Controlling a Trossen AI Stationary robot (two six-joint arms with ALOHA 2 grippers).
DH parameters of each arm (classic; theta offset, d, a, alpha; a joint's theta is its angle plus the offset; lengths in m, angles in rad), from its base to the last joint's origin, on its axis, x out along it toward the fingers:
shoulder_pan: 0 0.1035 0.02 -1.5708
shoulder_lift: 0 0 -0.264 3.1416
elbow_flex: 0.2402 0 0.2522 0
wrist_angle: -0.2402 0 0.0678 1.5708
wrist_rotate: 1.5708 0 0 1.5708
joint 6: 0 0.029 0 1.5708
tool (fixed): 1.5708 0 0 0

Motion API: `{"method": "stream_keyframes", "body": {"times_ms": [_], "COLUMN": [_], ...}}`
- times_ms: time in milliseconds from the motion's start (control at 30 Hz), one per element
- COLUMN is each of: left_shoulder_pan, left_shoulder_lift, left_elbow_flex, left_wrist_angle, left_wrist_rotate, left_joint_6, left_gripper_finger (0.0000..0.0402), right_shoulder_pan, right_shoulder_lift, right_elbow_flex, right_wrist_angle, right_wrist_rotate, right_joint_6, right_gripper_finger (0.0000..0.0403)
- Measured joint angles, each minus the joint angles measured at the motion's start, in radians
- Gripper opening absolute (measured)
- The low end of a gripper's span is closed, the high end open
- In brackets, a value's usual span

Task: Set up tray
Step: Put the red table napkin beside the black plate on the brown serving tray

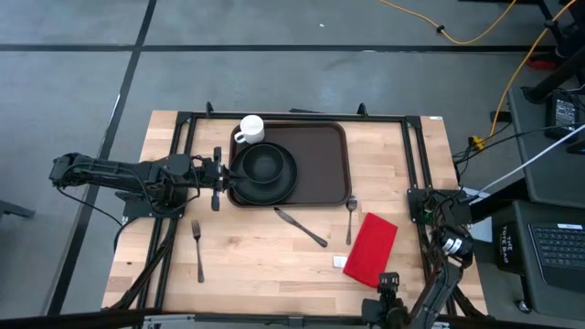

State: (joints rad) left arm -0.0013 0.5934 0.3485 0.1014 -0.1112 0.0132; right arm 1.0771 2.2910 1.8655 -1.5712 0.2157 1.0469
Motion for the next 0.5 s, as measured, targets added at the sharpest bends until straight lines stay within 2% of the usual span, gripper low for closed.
{"method": "stream_keyframes", "body": {"times_ms": [133,500], "left_shoulder_pan": [0.000,0.000], "left_shoulder_lift": [0.000,0.000], "left_elbow_flex": [0.000,0.000], "left_wrist_angle": [0.000,-0.001], "left_wrist_rotate": [0.001,0.002], "left_joint_6": [-0.001,0.008], "left_gripper_finger": [0.0007,0.0004], "right_shoulder_pan": [-0.011,-0.013], "right_shoulder_lift": [-0.031,-0.031], "right_elbow_flex": [-0.058,-0.057], "right_wrist_angle": [-0.005,0.054], "right_wrist_rotate": [0.000,0.002], "right_joint_6": [0.006,-0.004], "right_gripper_finger": [0.0191,0.0191]}}
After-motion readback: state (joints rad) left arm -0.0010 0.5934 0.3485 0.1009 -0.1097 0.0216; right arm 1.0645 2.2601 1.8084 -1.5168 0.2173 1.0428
